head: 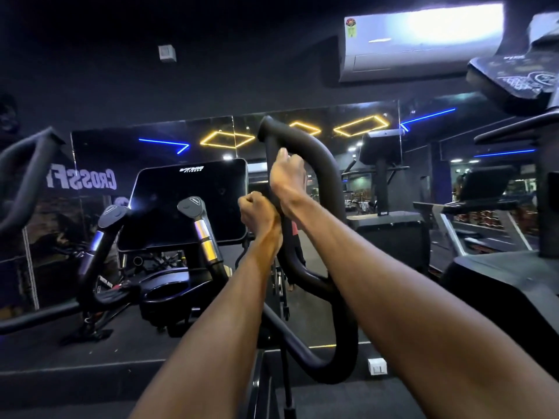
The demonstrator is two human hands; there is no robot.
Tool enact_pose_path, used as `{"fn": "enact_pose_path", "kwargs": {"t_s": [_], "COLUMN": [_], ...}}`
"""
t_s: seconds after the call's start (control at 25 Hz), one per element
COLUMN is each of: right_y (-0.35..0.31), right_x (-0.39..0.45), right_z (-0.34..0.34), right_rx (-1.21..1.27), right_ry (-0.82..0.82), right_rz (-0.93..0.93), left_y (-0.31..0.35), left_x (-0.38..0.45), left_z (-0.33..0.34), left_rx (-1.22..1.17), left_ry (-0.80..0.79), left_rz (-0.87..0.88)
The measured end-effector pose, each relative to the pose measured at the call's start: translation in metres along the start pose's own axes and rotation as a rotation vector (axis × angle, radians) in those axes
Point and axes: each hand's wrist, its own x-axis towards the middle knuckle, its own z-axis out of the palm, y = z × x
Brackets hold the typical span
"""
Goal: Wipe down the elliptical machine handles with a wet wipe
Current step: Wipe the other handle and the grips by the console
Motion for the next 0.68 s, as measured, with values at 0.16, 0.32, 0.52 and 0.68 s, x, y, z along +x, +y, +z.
{"fn": "enact_pose_path", "kwargs": {"t_s": [0.16, 0.32, 0.52, 0.68], "right_y": [-0.011, -0.008, 0.001, 0.012], "right_x": [0.012, 0.02, 0.017, 0.007], "right_z": [0.023, 0.017, 0.016, -0.006], "right_rx": [-0.059, -0.139, -0.164, -0.013], "right_ry": [-0.019, -0.129, -0.116, -0.281], "right_rz": [0.122, 0.122, 0.055, 0.149], "left_y": [0.001, -0.002, -0.002, -0.001], "left_x": [0.003, 0.008, 0.01, 0.009], "left_z": [0.0, 0.001, 0.004, -0.001], "left_rx": [-0.011, -0.023, -0.091, -0.346], "left_ry": [0.016, -0.016, 0.035, 0.133], "left_rz": [-0.023, -0.05, -0.083, -0.196]}}
